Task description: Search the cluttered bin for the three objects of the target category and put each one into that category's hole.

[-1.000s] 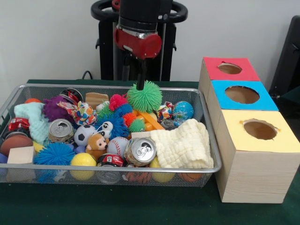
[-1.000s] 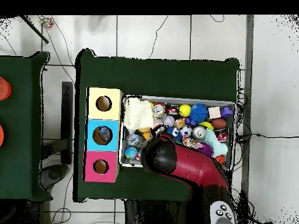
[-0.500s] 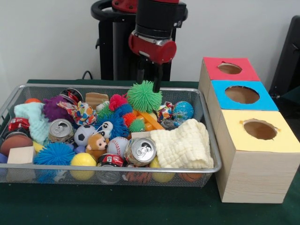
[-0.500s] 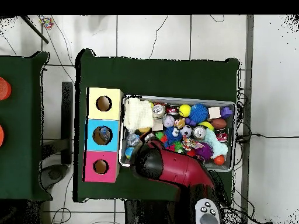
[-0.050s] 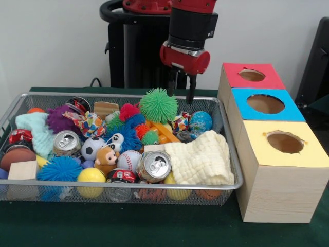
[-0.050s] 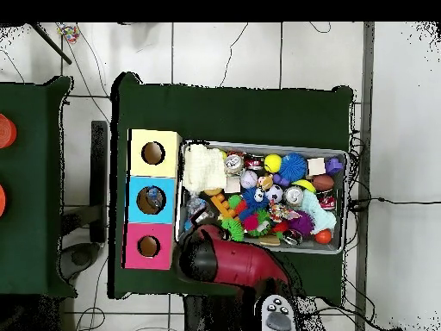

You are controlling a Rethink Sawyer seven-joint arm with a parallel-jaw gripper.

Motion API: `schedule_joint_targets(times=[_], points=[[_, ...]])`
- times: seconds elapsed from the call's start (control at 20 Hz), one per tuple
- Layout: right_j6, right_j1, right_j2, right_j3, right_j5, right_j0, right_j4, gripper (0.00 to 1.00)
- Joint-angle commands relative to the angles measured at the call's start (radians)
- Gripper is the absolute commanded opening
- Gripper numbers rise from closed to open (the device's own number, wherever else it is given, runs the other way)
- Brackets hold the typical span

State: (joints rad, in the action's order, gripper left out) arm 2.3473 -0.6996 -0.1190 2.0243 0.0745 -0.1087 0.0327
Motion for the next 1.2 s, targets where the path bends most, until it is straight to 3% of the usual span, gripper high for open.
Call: schedule_joint_targets(times=[0.05,0.25,0.7,0.9,1.05,1.2], points=[[0.11,0.126,0.009,0.024,-0.075,0.026,0.027,1.0],[0.094,0.146,0.031,0.007,-0.073,0.0,0.019,1.0],[0.1,0.266,0.037,-0.06,-0.155,-0.018,0.019,1.0],[0.097,0.254,0.033,-0.056,-0.154,-0.024,0.02,1.0],[0.08,0.195,0.034,-0.052,-0.088,-0.025,0.009,1.0],[0.071,0.185,0.014,-0.106,-0.023,0.003,-0.025,1.0]])
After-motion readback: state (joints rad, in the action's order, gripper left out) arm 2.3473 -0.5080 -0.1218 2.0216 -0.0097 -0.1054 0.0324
